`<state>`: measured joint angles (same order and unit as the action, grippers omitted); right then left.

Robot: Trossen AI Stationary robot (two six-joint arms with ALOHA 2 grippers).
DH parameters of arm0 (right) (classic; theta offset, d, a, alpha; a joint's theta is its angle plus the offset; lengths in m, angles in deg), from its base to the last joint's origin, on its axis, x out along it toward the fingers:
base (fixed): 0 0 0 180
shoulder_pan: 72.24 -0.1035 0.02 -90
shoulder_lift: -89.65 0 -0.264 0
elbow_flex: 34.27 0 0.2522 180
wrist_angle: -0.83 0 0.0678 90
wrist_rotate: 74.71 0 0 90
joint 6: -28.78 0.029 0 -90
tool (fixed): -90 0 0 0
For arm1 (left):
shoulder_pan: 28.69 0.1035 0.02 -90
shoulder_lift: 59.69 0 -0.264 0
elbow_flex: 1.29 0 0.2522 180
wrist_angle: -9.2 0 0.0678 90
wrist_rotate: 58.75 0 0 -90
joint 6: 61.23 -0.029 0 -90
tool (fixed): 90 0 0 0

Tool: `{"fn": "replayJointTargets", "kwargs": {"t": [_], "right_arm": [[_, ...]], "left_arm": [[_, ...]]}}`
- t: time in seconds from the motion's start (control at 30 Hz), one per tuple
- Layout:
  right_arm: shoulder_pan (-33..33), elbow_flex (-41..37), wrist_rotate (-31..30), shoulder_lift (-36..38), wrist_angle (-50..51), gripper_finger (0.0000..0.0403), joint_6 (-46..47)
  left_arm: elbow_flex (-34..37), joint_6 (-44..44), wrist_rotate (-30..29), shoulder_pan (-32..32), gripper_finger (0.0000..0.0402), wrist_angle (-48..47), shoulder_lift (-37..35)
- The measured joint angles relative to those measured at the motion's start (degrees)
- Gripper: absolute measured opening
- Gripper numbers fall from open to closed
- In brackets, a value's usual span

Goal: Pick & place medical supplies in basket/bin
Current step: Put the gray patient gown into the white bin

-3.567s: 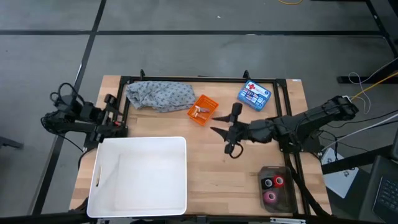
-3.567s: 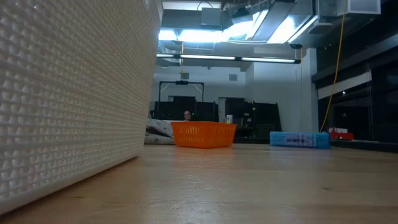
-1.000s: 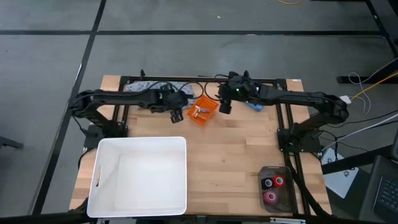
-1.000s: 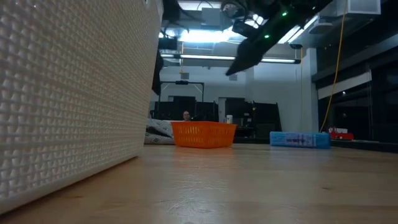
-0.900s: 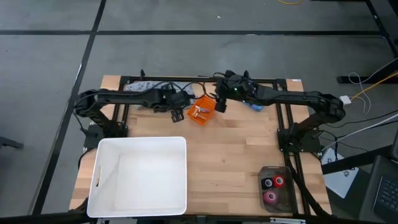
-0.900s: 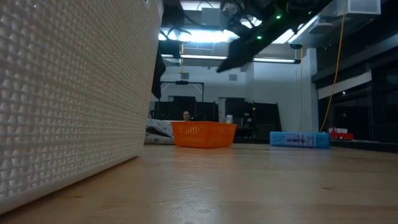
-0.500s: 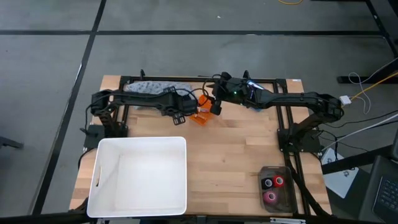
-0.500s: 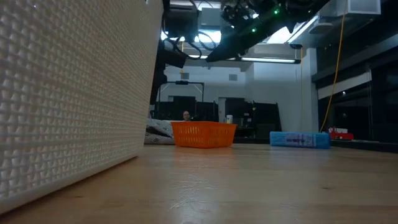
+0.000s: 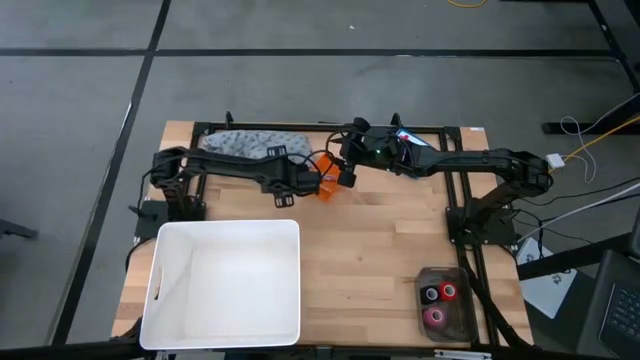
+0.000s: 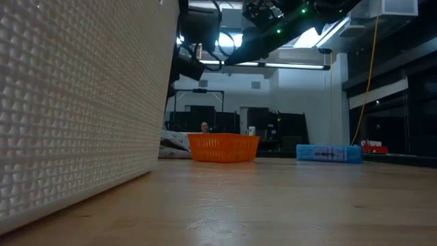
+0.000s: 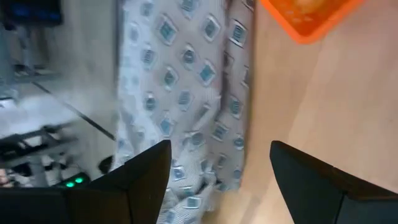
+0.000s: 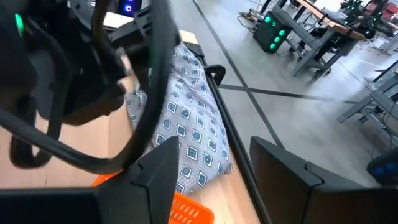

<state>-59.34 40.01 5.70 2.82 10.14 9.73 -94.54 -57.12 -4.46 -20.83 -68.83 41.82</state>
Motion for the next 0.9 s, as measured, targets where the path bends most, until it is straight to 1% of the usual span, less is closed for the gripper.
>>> {"fn": "replayJointTargets", "kwargs": {"t": [0.13, 0.27, 0.33, 0.6, 0.73, 0.9], "right_arm": [[-0.3, 0.0, 0.0, 0.0, 0.2, 0.0200, 0.2], [-0.6, 0.0, 0.0, 0.0, 0.7, 0.0200, 0.2], [-0.7, 0.0, 0.0, 0.0, 1.1, 0.0200, 0.2], [-0.7, 0.0, -0.3, 0.0, 1.4, 0.0200, 0.2], [-0.7, 0.0, -0.3, 0.0, 1.5, 0.0200, 0.2], [-0.8, 0.0, -0.3, 0.0, 2.1, 0.0204, 0.2]], "left_arm": [[0.1, 1.2, 4.5, 0.1, 0.0270, -0.2, 1.6], [0.1, 3.3, 5.6, 0.1, 0.0279, -0.2, 3.7], [0.1, 4.0, 5.0, 0.1, 0.0292, -0.3, 4.5], [0.1, 4.7, -2.0, 0.1, 0.0342, -0.4, 5.0], [0.4, 5.3, -0.6, 0.2, 0.0353, -0.2, 4.9], [2.7, 3.5, -0.8, 0.8, 0.0357, -0.9, 4.9]]}}
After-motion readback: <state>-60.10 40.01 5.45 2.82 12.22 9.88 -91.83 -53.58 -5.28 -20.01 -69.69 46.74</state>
